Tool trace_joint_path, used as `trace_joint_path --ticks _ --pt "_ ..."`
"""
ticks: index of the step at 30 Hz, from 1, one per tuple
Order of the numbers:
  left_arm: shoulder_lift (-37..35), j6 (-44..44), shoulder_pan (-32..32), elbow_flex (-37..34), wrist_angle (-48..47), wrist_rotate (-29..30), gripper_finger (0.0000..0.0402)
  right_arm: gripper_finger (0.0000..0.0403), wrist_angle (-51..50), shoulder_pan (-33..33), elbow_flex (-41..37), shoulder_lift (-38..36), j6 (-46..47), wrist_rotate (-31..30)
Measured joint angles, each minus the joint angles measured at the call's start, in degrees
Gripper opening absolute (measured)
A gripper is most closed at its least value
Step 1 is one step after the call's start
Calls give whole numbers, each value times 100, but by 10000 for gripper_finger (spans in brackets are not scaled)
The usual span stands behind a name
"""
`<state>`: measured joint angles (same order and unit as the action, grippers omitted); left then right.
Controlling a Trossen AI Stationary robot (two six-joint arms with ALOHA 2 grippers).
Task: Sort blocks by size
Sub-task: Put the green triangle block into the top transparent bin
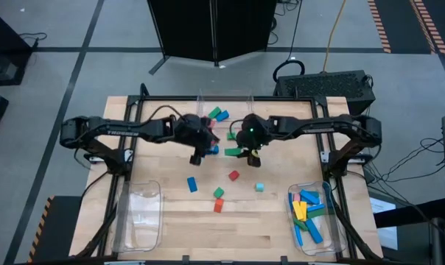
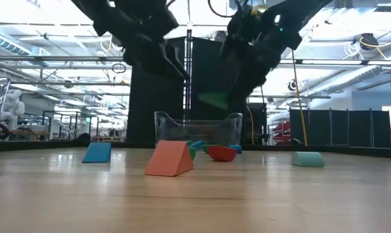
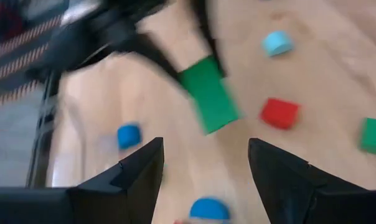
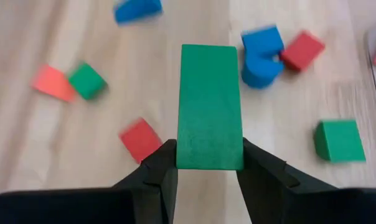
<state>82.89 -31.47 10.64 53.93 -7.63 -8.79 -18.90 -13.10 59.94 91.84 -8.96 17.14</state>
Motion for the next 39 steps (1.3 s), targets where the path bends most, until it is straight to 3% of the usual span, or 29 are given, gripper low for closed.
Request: trace_joint_path --ticks 7,19,30,39 --pt "43 -1071 -698 0 425 232 234 129 387 -34 4 -77 235 990" --pt "561 -1758 -993 0 828 1067 232 129 766 7 4 -77 357 1459" --pt "553 -1735 -999 0 1038 1064 125 130 779 7 7 -76 647 1453" --pt "553 -1732 -1001 0 1078 1066 112 130 791 -22 7 -75 747 1451"
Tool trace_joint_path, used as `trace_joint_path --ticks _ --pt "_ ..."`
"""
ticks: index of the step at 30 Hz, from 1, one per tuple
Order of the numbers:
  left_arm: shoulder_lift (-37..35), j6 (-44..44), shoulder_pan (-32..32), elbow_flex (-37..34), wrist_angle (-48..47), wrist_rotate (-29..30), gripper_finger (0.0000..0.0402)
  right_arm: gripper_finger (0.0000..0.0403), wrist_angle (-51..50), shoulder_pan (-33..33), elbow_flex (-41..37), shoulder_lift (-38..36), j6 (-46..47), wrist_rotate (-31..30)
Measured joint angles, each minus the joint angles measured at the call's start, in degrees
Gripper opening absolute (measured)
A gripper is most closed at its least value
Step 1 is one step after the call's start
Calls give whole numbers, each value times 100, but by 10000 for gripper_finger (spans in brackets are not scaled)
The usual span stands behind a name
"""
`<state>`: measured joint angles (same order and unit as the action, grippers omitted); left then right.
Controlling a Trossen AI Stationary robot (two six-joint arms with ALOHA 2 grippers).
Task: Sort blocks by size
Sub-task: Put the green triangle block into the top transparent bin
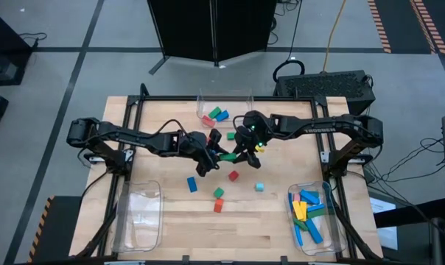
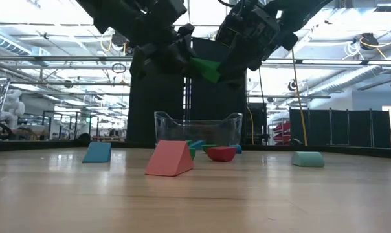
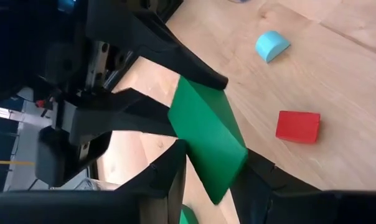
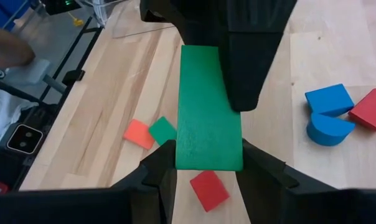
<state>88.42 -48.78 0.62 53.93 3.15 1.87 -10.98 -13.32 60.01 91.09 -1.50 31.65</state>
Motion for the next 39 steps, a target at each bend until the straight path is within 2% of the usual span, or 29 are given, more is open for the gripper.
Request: trace_joint_path --ticks 10,20,27,30,36,39 --pt "-2 -5 -107 0 256 -5 99 130 17 -89 0 0 153 -25" --pt "-13 -31 -79 2 228 56 36 130 15 -89 -7 7 256 -31" --pt "-15 -21 -81 4 210 264 28 132 41 -94 -7 7 264 -65" --pt "-15 5 -76 3 215 360 27 142 130 -93 -10 7 381 -170" --pt "-14 170 -64 4 300 947 25 187 297 -120 4 2 537 -515" --pt "-20 306 35 4 266 1012 25 206 183 -161 4 2 724 -792"
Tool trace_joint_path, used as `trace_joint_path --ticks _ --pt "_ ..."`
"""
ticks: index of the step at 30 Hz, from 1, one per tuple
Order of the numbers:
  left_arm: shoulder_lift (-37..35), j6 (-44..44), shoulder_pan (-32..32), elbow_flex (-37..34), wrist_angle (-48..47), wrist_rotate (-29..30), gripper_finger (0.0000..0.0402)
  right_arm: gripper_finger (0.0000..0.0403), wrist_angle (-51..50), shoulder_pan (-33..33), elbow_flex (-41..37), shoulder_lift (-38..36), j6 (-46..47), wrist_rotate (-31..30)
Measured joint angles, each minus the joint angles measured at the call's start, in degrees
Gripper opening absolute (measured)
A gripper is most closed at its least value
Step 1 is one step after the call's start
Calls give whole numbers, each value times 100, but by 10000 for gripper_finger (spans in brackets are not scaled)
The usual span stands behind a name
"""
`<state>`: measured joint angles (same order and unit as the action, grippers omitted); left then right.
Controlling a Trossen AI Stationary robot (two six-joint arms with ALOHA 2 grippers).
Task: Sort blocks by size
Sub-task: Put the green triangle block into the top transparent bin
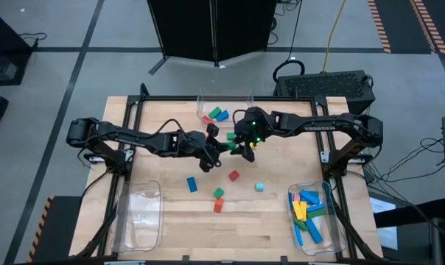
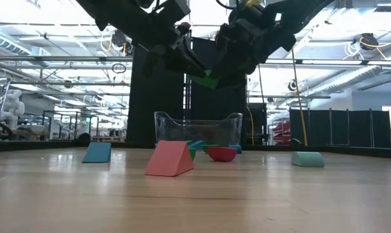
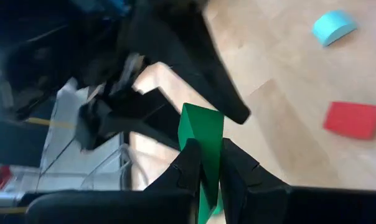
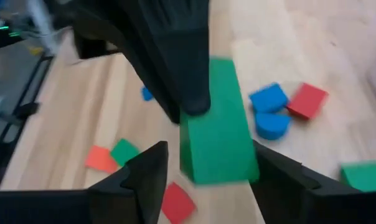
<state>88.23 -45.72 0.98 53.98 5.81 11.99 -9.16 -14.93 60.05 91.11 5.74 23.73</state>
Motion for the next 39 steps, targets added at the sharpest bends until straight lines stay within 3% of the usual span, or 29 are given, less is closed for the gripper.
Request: trace_joint_path --ticks 4,9,15,21,27,39 --pt "-87 227 213 -2 -102 77 25 216 -198 -83 0 -4 305 -383" --pt "-236 609 666 -2 -235 33 25 212 -610 -123 0 -4 396 -442" --pt "-307 883 1467 -2 -308 -395 25 211 -892 -14 0 -4 390 -786" --pt "-284 1575 2393 -2 -361 -934 25 210 -1208 118 -45 -4 110 -1609" --pt "-166 2173 3066 0 -309 -1050 25 210 -1091 122 -404 -4 61 -1817" --pt "839 2600 3394 539 -620 -1071 25 210 -485 173 -774 -4 238 -1802"
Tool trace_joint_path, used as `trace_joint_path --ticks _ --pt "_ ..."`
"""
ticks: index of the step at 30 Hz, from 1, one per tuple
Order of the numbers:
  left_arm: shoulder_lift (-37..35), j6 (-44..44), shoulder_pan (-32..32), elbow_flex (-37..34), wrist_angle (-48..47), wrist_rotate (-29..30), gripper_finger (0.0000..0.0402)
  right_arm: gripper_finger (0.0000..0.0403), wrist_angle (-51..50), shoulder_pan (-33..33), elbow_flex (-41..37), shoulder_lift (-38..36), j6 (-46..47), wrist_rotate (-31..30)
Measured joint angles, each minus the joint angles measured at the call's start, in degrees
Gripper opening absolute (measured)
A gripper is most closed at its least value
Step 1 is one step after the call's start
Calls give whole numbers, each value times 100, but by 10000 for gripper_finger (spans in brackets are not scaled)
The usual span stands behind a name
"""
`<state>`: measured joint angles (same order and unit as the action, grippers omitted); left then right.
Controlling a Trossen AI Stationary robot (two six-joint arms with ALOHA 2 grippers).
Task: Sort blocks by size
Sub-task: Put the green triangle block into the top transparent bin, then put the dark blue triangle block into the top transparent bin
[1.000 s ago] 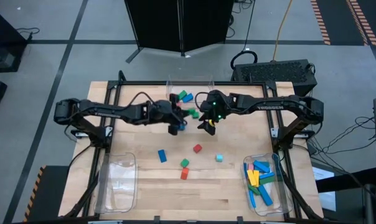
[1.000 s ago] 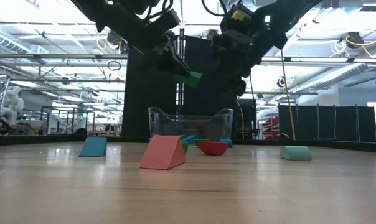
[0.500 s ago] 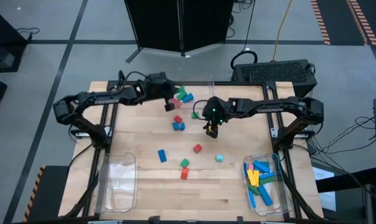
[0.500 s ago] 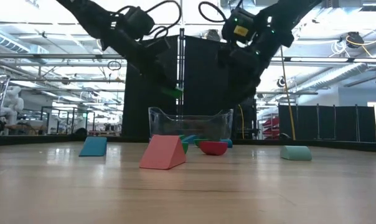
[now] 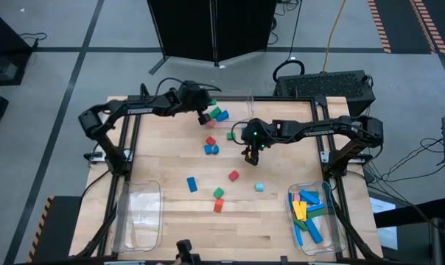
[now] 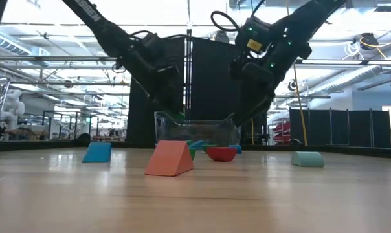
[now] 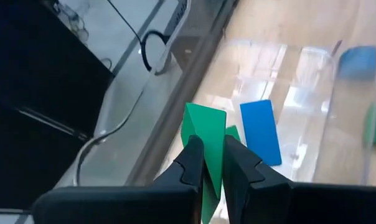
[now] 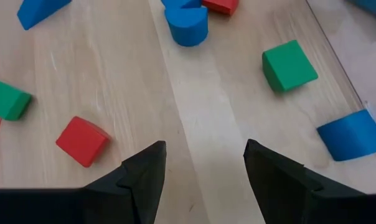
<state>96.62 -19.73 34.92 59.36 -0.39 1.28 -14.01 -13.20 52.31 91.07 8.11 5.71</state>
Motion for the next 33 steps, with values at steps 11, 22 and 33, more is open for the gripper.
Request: trace_joint_path --ticks 11,22,33 --pt "599 2 -7 644 -764 55 41 210 213 189 0 0 -547 12" --pt "603 -4 -17 650 -744 128 202 210 208 206 0 0 -740 15" --pt "-4 -61 -550 648 -1202 491 214 210 319 206 8 255 -727 33"
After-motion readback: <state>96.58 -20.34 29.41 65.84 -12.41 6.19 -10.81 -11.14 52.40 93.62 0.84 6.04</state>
